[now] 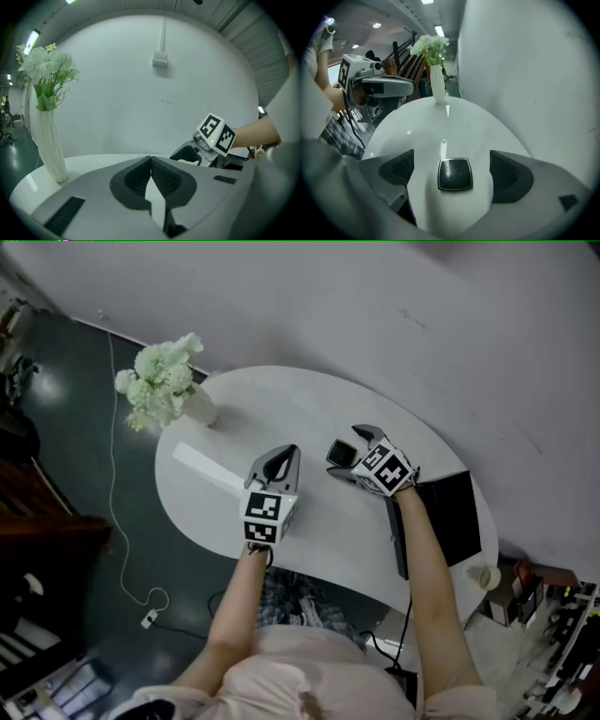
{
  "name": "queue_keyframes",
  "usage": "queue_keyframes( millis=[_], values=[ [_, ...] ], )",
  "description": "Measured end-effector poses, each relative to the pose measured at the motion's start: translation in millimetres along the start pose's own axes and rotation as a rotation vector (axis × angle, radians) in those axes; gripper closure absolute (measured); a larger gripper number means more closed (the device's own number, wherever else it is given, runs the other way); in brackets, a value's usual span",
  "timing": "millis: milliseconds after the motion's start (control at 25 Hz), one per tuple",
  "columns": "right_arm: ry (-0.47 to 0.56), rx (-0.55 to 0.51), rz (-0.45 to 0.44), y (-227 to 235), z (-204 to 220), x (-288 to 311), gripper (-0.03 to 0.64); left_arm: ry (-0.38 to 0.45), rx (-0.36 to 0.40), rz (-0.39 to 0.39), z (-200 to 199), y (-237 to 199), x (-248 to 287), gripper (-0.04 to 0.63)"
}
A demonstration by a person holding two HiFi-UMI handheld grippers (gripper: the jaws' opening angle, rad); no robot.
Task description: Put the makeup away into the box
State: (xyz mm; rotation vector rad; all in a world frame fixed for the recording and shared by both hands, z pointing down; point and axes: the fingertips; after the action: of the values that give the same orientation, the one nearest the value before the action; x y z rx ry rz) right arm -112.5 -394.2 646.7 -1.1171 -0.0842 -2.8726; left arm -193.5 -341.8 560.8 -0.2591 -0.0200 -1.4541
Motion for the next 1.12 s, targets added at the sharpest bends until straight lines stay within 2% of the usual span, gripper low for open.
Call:
queue_keyframes(
  millis=[160, 440, 600, 880, 1120],
  values=[
    [-0.099, 0.0, -0.02, 1, 33, 22, 0.112, -0.023, -0.014, -0.014, 13, -6, -4, 0.569],
    [-0.213, 0.002, -0.024, -1, 60, 36, 0.177, -0.034, -0.02, -0.029, 19, -15, -8, 0.569],
    [-0.21, 0.026, -0.013, 1, 61, 37, 0.282, -0.038, -0.024, -0.032, 20, -18, -10, 0.569],
    [-0.157, 0.023, 0.047, 3, 44, 24, 0.285, -0.036, -0.018, -0.004, 17, -9, -10, 0.569],
    [-0.102, 0.055, 0.154, 9, 18, -14, 0.285, -0.023, -0.001, 0.059, 6, 12, -3, 0.569]
  ],
)
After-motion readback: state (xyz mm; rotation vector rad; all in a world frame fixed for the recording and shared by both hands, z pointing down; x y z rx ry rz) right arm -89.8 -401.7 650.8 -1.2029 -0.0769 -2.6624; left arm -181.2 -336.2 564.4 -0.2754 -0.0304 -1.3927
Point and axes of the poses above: the fingertips, and each gripper's own axes: x forward along the fingers, y to its right, z out of its underside, and after that the axes turned 10 degrees about y, right-handed
